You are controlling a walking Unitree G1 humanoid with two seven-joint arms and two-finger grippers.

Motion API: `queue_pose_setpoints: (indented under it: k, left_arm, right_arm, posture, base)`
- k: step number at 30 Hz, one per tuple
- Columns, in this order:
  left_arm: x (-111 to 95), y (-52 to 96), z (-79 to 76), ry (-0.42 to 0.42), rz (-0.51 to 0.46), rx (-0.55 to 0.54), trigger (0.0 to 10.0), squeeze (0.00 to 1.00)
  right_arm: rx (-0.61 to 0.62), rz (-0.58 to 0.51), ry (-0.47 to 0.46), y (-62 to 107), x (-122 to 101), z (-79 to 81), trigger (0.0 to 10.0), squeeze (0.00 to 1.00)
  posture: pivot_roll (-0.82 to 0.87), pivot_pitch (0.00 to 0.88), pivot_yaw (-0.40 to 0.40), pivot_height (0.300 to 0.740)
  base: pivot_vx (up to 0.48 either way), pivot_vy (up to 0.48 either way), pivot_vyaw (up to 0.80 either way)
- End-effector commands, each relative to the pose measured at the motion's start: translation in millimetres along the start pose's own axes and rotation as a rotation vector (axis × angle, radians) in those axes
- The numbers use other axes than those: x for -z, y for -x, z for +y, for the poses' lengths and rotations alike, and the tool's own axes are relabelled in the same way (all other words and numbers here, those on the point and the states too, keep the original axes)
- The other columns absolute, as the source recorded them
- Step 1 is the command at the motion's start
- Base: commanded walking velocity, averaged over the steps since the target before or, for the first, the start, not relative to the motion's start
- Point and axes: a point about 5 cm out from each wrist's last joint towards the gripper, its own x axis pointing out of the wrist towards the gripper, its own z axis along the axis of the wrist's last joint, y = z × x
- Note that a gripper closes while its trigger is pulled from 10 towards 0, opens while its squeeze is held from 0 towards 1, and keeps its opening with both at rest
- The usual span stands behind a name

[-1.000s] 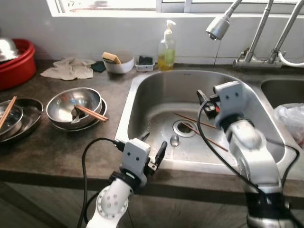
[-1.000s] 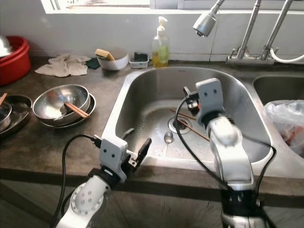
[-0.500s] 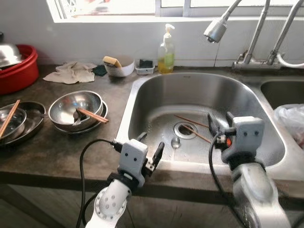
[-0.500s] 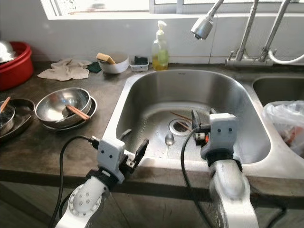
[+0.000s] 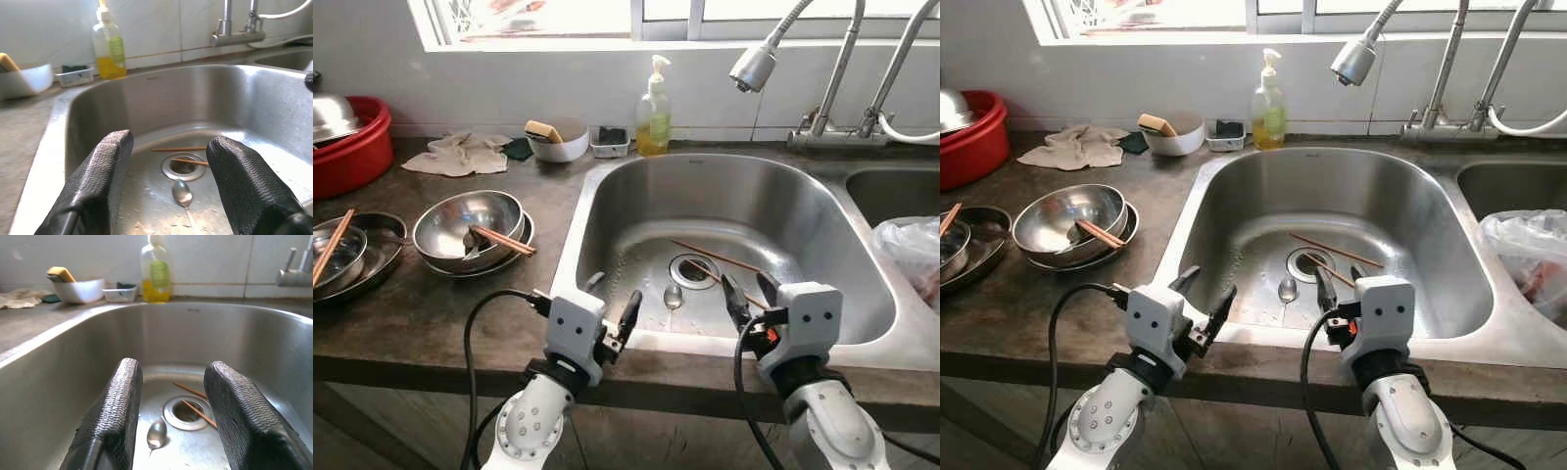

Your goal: Kitchen organization

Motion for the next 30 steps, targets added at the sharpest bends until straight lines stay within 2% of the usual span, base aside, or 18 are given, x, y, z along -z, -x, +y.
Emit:
queue_pose_setpoints:
  k: [1,13,30]
  left_arm:
    - [-9,1.8,4.6,-0.009,-0.036,-0.023,10.0,0.0]
    - [1,7.6,-5.1,0.001,0.009,-0.009,10.0,0.0]
    - [3,8.5,-9.1,0.014,0.022,-0.002,10.0,0.0]
  right_arm:
    - [-0.016,-0.042,-0.003,-3.6,-7,2.2,10.0,0.0]
    - [-0.03,-0.045,-0.002,-11.7,-7,5.7,10.0,0.0]
    - [-0.029,-0.036,-0.008,-12.7,-5,8.6,10.0,0.0]
  posture:
    - [0.1,0.024,0.005,0.74]
    - [0.1,0.01,0.001,0.74]
    - [0.09,0.028,0.006,0.74]
  base:
    - [0.0,0.0,0.0]
    - [0.0,0.0,0.0]
    - [-0.255,0.0,0.0]
